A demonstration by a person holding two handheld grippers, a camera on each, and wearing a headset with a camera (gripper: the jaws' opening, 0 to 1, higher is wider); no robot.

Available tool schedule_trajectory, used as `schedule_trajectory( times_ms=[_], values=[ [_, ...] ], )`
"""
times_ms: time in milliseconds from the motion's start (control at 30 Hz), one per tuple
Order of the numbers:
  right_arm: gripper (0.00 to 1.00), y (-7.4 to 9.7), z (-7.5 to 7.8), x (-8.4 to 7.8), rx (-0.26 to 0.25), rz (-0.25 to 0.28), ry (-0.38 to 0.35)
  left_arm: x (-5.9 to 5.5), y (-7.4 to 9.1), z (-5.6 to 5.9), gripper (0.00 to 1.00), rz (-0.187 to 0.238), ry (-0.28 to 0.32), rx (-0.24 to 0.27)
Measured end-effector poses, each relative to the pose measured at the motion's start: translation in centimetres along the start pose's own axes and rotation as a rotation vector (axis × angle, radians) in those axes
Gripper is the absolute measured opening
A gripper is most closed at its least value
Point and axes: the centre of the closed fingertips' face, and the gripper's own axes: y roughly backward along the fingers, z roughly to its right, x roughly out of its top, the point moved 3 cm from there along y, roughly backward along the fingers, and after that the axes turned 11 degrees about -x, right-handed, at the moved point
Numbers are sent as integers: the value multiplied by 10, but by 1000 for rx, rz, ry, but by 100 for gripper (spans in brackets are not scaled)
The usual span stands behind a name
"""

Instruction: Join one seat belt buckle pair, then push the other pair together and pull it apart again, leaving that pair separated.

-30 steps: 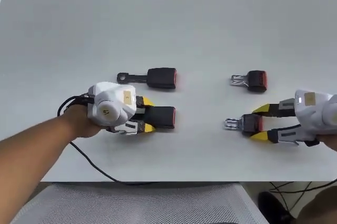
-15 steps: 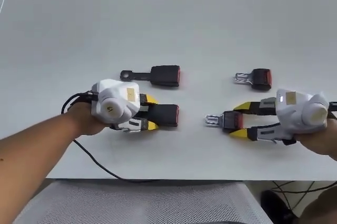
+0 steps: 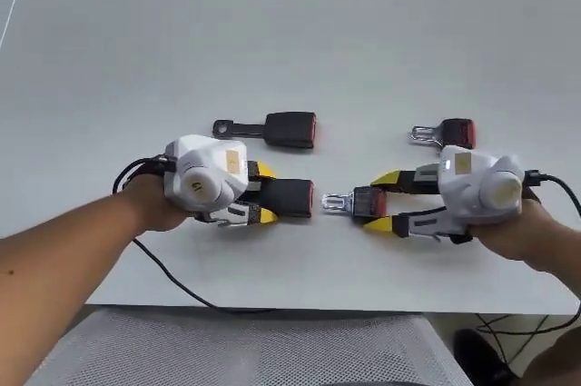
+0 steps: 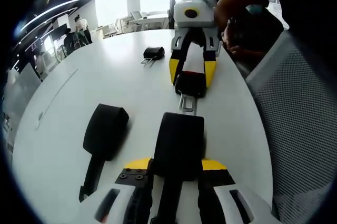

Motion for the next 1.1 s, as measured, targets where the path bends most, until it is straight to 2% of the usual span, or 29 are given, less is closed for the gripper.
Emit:
schedule_trajectory(
  times_ms=[133, 167, 200, 467, 533, 700, 967, 1100],
  values=[
    [34, -10, 3, 5, 2, 10, -24, 0, 0, 0, 34, 1, 5, 1],
    [34, -13, 2, 8, 0, 7, -20, 0, 0, 0, 34, -2, 3, 1],
    [34, -15, 3, 8, 0, 5, 17, 0, 0, 0, 34, -5, 3, -1],
    [34, -28, 4, 17, 3, 8, -1, -1, 1, 1, 34, -9, 1, -2],
    [34, -29, 4, 19, -3, 0, 8, -1, 0, 1, 34, -10, 9, -4],
    [33, -30, 3, 18, 7, -15, 7, 0, 0, 2, 33, -27, -16, -9],
    [33, -43, -4, 30, 6, -20, 3, 1, 0, 2, 33, -47, -31, -16],
    [33, -41, -5, 28, -1, -19, -4, 0, 0, 1, 33, -43, -28, -17]
  ],
)
